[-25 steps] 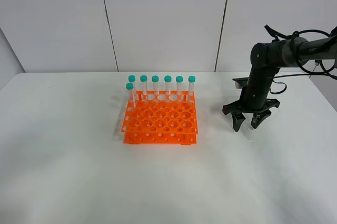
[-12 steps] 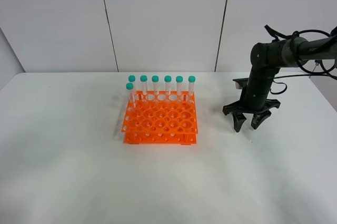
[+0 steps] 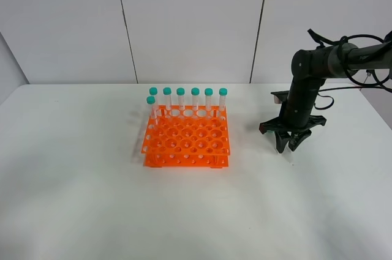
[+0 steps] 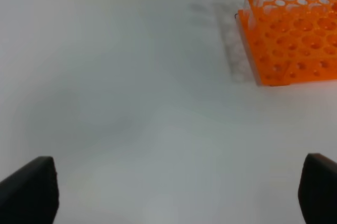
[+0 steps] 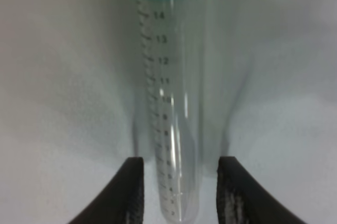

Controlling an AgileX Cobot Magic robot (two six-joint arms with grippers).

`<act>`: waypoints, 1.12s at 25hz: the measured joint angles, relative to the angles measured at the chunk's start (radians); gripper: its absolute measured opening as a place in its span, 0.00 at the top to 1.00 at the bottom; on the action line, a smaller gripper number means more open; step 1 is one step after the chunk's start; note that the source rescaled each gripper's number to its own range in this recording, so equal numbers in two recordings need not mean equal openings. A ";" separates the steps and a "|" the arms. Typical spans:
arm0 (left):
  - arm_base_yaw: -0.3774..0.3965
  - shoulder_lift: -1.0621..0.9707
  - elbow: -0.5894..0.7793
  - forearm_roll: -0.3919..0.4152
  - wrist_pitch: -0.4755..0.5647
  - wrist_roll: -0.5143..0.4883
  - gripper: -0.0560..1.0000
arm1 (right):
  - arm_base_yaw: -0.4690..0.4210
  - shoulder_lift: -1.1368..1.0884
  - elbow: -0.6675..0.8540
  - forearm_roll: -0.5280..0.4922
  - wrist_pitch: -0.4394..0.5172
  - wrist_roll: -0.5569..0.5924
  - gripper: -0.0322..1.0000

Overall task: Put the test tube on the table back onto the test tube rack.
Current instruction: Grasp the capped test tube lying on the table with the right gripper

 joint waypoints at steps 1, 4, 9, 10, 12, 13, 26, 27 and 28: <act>0.000 0.000 0.000 0.000 0.000 0.000 0.00 | 0.000 0.000 0.000 0.000 0.000 0.000 0.70; 0.000 0.000 0.000 0.000 0.000 0.000 0.00 | 0.000 0.000 0.000 0.000 0.000 0.000 0.70; 0.000 0.000 0.000 0.000 0.000 0.000 0.00 | 0.000 0.000 0.000 0.000 0.000 0.000 0.70; 0.000 0.000 0.000 0.000 0.000 0.000 0.00 | 0.000 0.000 0.000 0.000 0.000 0.000 0.70; 0.000 0.000 0.000 0.000 0.000 0.000 0.00 | 0.000 0.002 0.000 0.000 -0.002 0.000 0.70; 0.000 0.000 0.000 0.000 0.000 0.000 0.00 | 0.000 0.006 0.000 0.000 -0.002 0.000 0.70; 0.000 0.000 0.000 0.000 0.000 0.000 0.00 | 0.000 0.020 -0.003 -0.003 -0.021 0.012 0.97; 0.000 0.000 0.000 0.000 0.000 0.000 0.00 | 0.000 0.020 -0.003 -0.003 -0.021 0.012 0.96; 0.000 0.000 0.000 0.000 0.000 0.000 0.00 | 0.000 0.020 -0.003 -0.003 -0.021 0.012 0.96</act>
